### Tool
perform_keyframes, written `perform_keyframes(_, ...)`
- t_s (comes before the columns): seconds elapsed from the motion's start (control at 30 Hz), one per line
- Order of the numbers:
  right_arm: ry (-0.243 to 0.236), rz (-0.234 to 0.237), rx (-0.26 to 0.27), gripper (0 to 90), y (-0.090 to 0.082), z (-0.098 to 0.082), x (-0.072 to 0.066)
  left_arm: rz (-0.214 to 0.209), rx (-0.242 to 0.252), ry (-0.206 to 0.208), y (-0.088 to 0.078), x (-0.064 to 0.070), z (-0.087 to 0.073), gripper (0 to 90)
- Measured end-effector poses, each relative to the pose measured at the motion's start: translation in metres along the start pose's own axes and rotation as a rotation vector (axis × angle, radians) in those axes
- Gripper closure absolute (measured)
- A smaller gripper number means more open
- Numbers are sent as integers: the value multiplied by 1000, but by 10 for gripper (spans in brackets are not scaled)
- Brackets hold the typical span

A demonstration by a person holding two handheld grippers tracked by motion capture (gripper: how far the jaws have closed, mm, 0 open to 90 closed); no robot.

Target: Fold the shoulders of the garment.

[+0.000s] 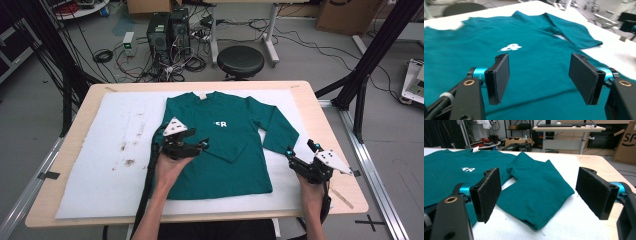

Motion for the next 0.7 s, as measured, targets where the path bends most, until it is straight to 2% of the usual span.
perform_keyframes(0.07,4,2,-6,208,0,0,-1,43,-6,6,-15,-13,-6,331)
perform_keyframes(0.17,1,-4,-11,209,1,-1,-1,76,-10,-22,-35,-28,-15,331)
perform_keyframes(0.27,5,-9,-18,209,1,-1,0,147,-21,-7,-59,-47,-28,332)
perform_keyframes(0.3,4,-10,-17,209,1,-1,0,157,-14,-17,-64,-51,-30,332)
perform_keyframes(0.37,4,-13,-16,209,1,-1,0,198,2,-44,-85,-68,-40,332)
perform_keyframes(0.43,3,-13,-16,209,1,-1,0,208,12,-52,-91,-72,-43,331)
perform_keyframes(0.5,5,-14,-17,210,1,-1,-1,242,19,-52,-103,-82,-47,332)
perform_keyframes(0.53,-1,-14,-13,210,0,-1,-1,273,35,-53,-114,-91,-51,332)
perform_keyframes(0.57,-1,-14,-13,210,0,-1,-1,273,35,-53,-114,-91,-51,332)
perform_keyframes(0.7,-2,-19,-13,211,1,-1,0,326,11,-47,-129,-108,-66,332)
Point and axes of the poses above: each handheld gripper's, and its own axes: y roughly forward along the jaws, z roughly out of its top, x roughly to its right, the point moved 9 cm from there along y, roughly forward along the jaws, and after that the axes turned 6 degrees about -z, right-handed, at the moved point
